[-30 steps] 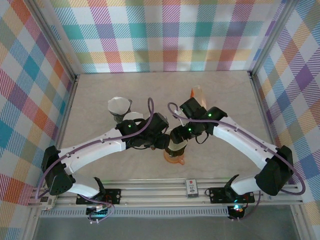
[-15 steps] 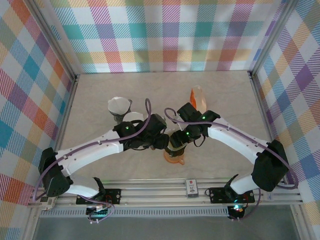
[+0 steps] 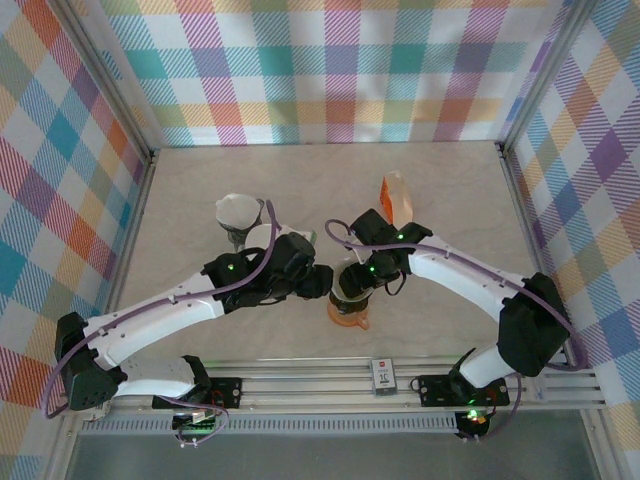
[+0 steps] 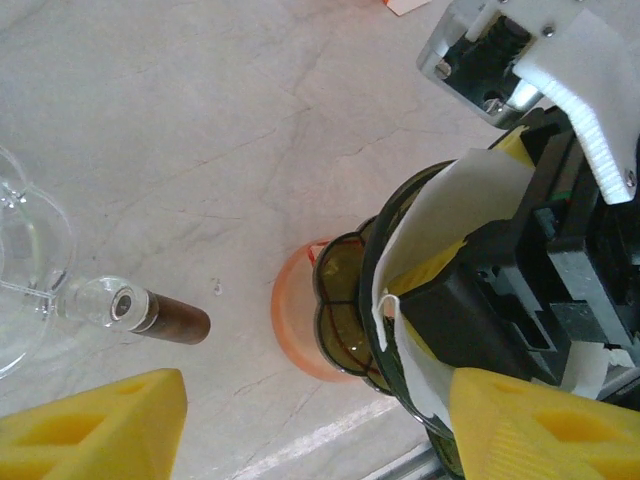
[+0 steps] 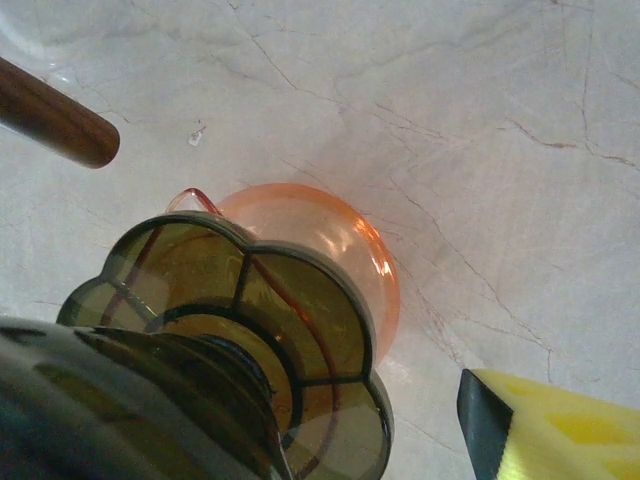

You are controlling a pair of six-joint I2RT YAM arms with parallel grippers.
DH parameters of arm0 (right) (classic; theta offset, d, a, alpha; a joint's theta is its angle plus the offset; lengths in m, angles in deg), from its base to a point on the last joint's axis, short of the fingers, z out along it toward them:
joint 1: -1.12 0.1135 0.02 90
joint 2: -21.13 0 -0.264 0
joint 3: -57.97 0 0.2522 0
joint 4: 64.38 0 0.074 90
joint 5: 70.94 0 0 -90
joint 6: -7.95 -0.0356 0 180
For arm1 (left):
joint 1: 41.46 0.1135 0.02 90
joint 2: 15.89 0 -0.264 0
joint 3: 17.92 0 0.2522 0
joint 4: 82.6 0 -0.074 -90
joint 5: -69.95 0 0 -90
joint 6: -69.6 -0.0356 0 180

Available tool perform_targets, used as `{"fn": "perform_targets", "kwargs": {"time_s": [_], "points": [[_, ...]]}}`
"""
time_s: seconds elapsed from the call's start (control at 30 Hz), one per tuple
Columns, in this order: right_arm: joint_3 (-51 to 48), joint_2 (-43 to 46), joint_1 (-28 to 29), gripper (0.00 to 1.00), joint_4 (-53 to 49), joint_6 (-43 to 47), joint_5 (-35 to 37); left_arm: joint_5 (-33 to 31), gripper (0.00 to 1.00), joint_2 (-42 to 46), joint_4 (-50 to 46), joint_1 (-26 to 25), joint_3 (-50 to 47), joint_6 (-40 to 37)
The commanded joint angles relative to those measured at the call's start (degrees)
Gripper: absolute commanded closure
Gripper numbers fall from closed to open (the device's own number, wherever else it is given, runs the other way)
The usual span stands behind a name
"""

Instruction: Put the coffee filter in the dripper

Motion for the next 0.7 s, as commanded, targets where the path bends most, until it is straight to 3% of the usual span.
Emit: {"fn": "perform_targets", "kwargs": {"time_s": [0.0,0.37,0.53,0.67], "points": [[-0.1,-0.69,0.54,0.27,0.12,-0.88,1.07,-0.45,0.26,0.82,3.02,-0.72,-1.28,0.6],[0.33,-0.84,0.59,0.26,0.05,-1.24,1.41,0.26,0.16,-1.52,3.97,0.47,-1.81,1.23],[0.5,-1.06,0.59,0.26,-0.01,-1.37,1.33,0.88,0.18,-3.05,3.42,1.09,-1.84,1.78],[0.59,-1.06,0.59,0.26,0.03,-1.55,1.35,0.45,0.3,-3.11,2.32,1.48,-1.79,2.31]]}}
